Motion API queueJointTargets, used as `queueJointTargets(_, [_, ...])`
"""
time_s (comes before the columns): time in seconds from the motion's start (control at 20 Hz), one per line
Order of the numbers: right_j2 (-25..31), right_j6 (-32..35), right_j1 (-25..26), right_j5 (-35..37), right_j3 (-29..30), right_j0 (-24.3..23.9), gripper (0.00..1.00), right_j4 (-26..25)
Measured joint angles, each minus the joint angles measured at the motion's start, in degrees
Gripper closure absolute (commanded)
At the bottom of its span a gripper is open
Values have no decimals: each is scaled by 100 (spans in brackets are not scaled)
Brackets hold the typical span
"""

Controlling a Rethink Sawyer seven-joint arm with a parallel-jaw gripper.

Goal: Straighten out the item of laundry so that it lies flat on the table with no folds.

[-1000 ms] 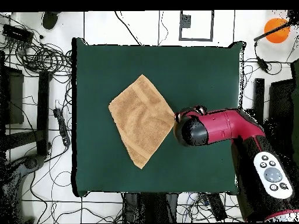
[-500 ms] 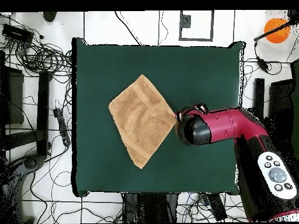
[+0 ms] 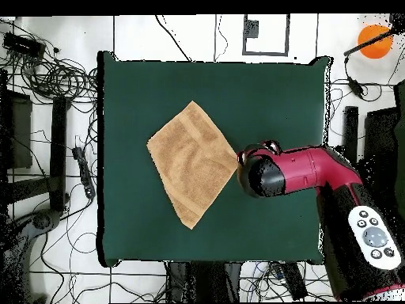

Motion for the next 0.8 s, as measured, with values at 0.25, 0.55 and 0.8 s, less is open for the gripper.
queueJointTargets(0.25, [1,0,0,0,0,80,0,1])
queueJointTargets(0.55, [1,0,0,0,0,191,0,1])
queueJointTargets(0.8, [1,0,0,0,0,267,0,1])
